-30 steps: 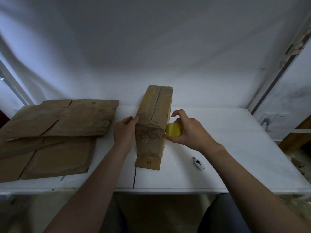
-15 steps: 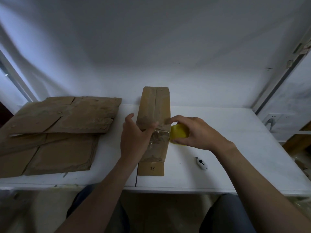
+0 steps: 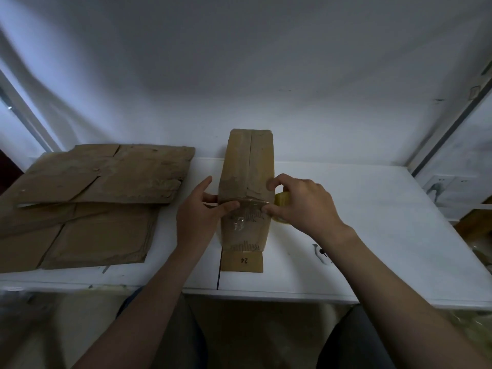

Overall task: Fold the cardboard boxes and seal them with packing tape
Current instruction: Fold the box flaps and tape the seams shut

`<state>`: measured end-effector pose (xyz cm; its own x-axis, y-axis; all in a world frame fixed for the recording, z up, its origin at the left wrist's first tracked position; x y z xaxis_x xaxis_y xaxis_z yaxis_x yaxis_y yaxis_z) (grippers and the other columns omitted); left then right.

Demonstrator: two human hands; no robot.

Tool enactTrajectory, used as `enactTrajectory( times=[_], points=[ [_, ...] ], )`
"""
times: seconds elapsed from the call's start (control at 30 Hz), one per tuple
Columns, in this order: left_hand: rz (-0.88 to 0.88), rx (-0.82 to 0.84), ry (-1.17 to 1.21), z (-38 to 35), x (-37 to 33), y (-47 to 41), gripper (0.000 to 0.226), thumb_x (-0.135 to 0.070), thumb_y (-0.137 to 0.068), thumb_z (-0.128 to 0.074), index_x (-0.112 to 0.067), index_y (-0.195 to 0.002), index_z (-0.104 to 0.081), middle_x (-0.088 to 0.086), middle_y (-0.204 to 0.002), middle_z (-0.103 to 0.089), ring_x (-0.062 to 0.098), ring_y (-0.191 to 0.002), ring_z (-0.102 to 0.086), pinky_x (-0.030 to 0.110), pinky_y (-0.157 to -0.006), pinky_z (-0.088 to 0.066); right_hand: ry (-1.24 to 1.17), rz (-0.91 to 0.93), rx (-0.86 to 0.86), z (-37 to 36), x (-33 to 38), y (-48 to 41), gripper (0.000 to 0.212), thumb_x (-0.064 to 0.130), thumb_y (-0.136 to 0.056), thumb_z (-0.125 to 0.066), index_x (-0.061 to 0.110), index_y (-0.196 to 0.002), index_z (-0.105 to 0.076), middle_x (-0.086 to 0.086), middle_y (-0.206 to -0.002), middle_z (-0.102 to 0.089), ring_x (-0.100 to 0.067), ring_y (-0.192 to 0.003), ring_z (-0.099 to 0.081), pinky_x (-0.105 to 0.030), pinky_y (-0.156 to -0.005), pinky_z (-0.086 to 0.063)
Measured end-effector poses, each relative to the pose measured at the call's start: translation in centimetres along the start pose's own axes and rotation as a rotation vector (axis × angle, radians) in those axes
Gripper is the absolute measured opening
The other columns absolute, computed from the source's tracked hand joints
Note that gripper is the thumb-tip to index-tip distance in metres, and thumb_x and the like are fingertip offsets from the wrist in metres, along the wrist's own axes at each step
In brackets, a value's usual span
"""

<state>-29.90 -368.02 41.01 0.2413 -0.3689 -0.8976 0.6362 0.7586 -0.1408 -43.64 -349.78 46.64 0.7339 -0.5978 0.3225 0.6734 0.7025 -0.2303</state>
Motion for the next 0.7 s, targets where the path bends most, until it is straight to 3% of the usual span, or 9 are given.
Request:
enactTrajectory(
  times=[0.07,0.17,0.27,0.33,0.5,0.6,0.7],
  points=[
    [0.019,0.043,0.105,0.0,0.8,-0.1,0.073,-0.035,-0.078,-0.084,-0.023,-0.144,-0.053,-0.01,-0.098,-0.075,0.007,-0.088,-0.071,0.033,-0.084,-0.059,-0.036,-0.013,0.038,-0.2,-0.4,-0.1,0.039,0.054,-0.079,-0.077,0.041,-0.11,-0.057,0.011,-0.085,-0.058,-0.021,-0.085,-0.056,-0.032,-0.069,-0.042],
    [0.054,0.058,0.227,0.4,2.1,0.0,0.037,-0.026,-0.083,-0.082,-0.027,-0.115,-0.064,-0.015,-0.09,-0.076,0.007,-0.087,-0.073,0.037,-0.085,-0.06,-0.031,-0.018,0.074,-0.5,-0.2,-0.3,0.04,0.05,-0.076,-0.077,0.042,-0.109,-0.055,0.008,-0.091,-0.063,-0.023,-0.086,-0.058,-0.032,-0.069,-0.044],
    [0.011,0.027,0.226,0.8,2.0,0.7,0.008,-0.018,-0.088,-0.076,-0.02,-0.093,-0.069,-0.012,-0.082,-0.075,0.004,-0.081,-0.072,0.02,-0.073,-0.055,0.011,-0.026,0.04,-0.2,0.3,-0.2,0.039,0.048,-0.077,-0.075,0.041,-0.109,-0.055,0.008,-0.087,-0.062,-0.022,-0.083,-0.056,-0.031,-0.068,-0.041],
    [-0.029,-0.043,0.216,1.1,1.4,1.4,0.004,-0.018,-0.09,-0.074,-0.016,-0.089,-0.07,-0.008,-0.077,-0.074,0.004,-0.077,-0.071,0.012,-0.066,-0.051,0.028,-0.031,0.011,-0.1,0.6,-0.1,0.037,0.047,-0.078,-0.074,0.04,-0.109,-0.055,0.009,-0.085,-0.061,-0.021,-0.08,-0.055,-0.03,-0.066,-0.04],
    [-0.128,-0.227,0.162,0.7,-0.2,3.9,0.004,-0.02,-0.096,-0.067,-0.017,-0.097,-0.069,-0.015,-0.089,-0.069,-0.001,-0.086,-0.068,0.01,-0.072,-0.052,0.123,-0.018,-0.041,0.4,1.6,0.4,0.034,0.048,-0.081,-0.073,0.037,-0.109,-0.056,0.011,-0.083,-0.058,-0.018,-0.073,-0.051,-0.024,-0.056,-0.032],
    [-0.148,-0.219,0.084,-0.3,-0.5,4.8,0.022,-0.023,-0.101,-0.06,-0.016,-0.12,-0.066,-0.014,-0.112,-0.068,-0.001,-0.107,-0.063,0.012,-0.087,-0.051,0.244,0.021,-0.077,0.1,2.4,0.6,0.034,0.049,-0.083,-0.067,0.033,-0.112,-0.059,0.009,-0.086,-0.063,-0.02,-0.074,-0.059,-0.027,-0.059,-0.04],
    [-0.179,-0.153,-0.011,-1.3,-1.1,5.3,0.04,-0.026,-0.103,-0.056,-0.015,-0.141,-0.054,-0.016,-0.131,-0.054,-0.004,-0.12,-0.048,-0.001,-0.092,-0.034,0.275,0.087,-0.06,0.0,3.3,0.6,0.043,0.053,-0.086,-0.063,0.032,-0.122,-0.055,0.004,-0.092,-0.063,-0.023,-0.079,-0.06,-0.029,-0.061,-0.04]
  ],
)
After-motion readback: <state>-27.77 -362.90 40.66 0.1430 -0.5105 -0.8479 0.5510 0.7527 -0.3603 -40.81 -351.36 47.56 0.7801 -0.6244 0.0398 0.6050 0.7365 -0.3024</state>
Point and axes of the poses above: each hand's wrist, its own y-axis away from the middle knuckle, its own z-axis out of the back of the hand, x = y × z, the point moved 10 cm from there along -y, towards the middle knuckle
